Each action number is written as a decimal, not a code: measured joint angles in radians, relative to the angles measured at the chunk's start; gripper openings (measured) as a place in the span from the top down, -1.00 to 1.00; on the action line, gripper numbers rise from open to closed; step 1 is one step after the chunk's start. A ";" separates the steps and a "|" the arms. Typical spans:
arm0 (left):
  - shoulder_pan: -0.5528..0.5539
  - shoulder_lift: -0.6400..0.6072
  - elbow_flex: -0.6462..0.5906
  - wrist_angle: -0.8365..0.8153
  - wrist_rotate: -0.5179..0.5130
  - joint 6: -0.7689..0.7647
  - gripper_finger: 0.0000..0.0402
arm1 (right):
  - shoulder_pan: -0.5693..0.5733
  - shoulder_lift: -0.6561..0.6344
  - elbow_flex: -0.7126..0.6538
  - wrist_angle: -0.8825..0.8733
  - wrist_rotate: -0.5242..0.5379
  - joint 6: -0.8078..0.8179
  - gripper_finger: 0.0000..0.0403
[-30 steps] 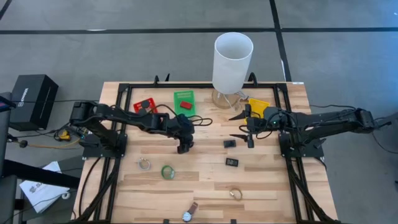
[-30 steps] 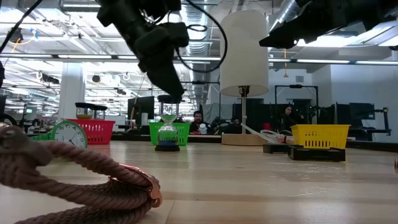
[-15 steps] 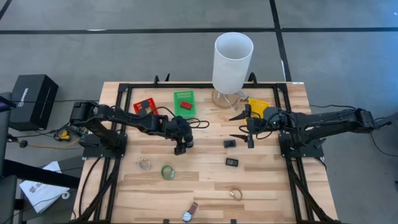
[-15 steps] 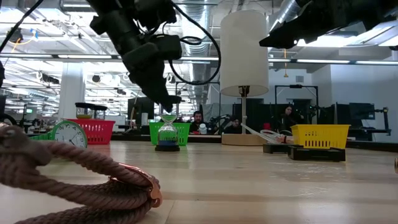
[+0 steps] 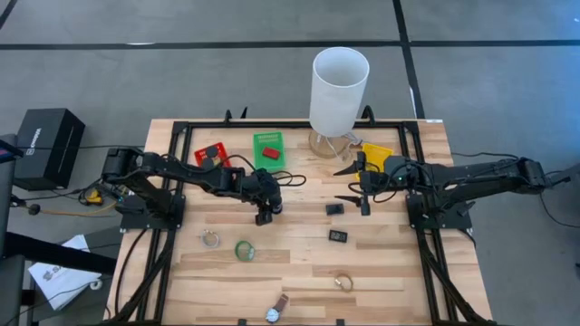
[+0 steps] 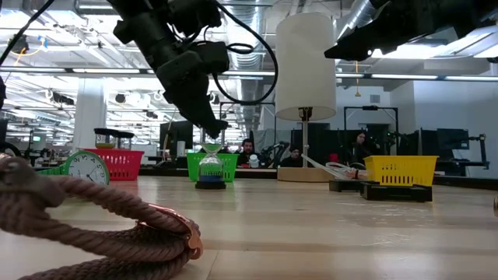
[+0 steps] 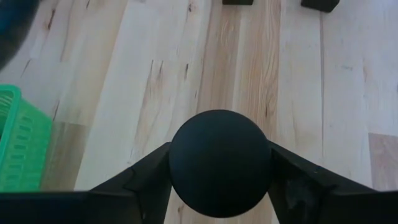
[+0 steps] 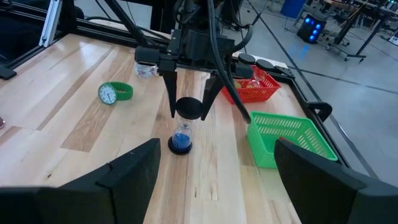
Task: Pick & Place Office items
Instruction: Put the blue hourglass into the orange bin
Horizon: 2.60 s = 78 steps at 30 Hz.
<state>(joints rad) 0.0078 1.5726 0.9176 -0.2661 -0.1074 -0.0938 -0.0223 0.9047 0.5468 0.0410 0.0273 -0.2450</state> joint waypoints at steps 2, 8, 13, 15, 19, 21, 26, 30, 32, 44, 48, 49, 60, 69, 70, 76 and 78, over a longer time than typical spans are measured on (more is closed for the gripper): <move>0.000 0.000 0.000 0.000 0.000 -0.001 -0.04 | 0.000 0.000 0.000 0.000 0.000 -0.001 -0.52; 0.000 -0.018 0.000 -0.011 0.002 0.005 -0.12 | 0.000 0.000 0.000 0.000 0.000 -0.001 -0.52; 0.000 -0.099 0.000 -0.056 0.003 0.001 -0.06 | -0.001 0.000 0.000 -0.007 0.000 -0.001 -0.52; 0.000 -0.148 0.000 -0.071 -0.003 -0.016 -0.03 | -0.003 0.000 -0.001 -0.006 0.000 -0.001 -0.52; 0.000 -0.267 0.001 -0.160 -0.059 -0.026 -0.08 | -0.010 0.000 -0.001 -0.007 0.000 0.000 -0.52; 0.000 -0.326 0.001 -0.210 -0.099 -0.035 -0.10 | -0.013 0.000 -0.001 -0.007 0.000 0.001 -0.52; 0.022 -0.448 0.001 -0.358 -0.192 -0.117 -0.02 | -0.018 0.000 -0.001 -0.005 0.000 0.001 -0.52; 0.052 -0.516 0.001 -0.429 -0.258 -0.150 -0.03 | -0.021 0.000 -0.001 -0.007 0.000 0.001 -0.52; 0.069 -0.534 0.001 -0.456 -0.281 -0.151 -0.07 | -0.026 0.000 -0.001 -0.006 0.000 0.001 -0.52; 0.246 -0.547 0.000 -0.572 -0.297 -0.151 -0.09 | -0.032 0.000 -0.001 -0.014 0.000 0.001 -0.52; 0.277 -0.550 -0.007 -0.594 -0.287 -0.151 -0.10 | -0.031 0.000 -0.001 -0.021 0.000 0.001 -0.52; 0.287 -0.551 -0.019 -0.593 -0.288 -0.154 -0.07 | -0.031 0.000 -0.001 -0.022 0.000 0.001 -0.52; 0.330 -0.558 -0.214 -0.437 -0.309 -0.199 -0.09 | -0.031 0.000 -0.001 -0.035 0.000 0.018 -0.52; 0.332 -0.558 -0.313 -0.424 -0.340 -0.253 -0.06 | -0.031 0.000 -0.001 -0.034 0.000 0.018 -0.52; 0.332 -0.558 -0.320 -0.423 -0.339 -0.255 -0.09 | -0.031 0.000 -0.001 -0.034 -0.001 0.018 -0.52; 0.332 -0.558 -0.337 -0.412 -0.341 -0.255 -0.10 | -0.031 0.000 -0.001 -0.034 -0.001 0.018 -0.52; 0.332 -0.558 -0.337 -0.411 -0.341 -0.254 -0.08 | -0.031 0.000 -0.001 -0.034 0.000 0.018 -0.52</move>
<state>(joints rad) 0.3401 1.0142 0.5804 -0.6773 -0.4484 -0.3477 -0.0532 0.9051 0.5461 0.0073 0.0269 -0.2273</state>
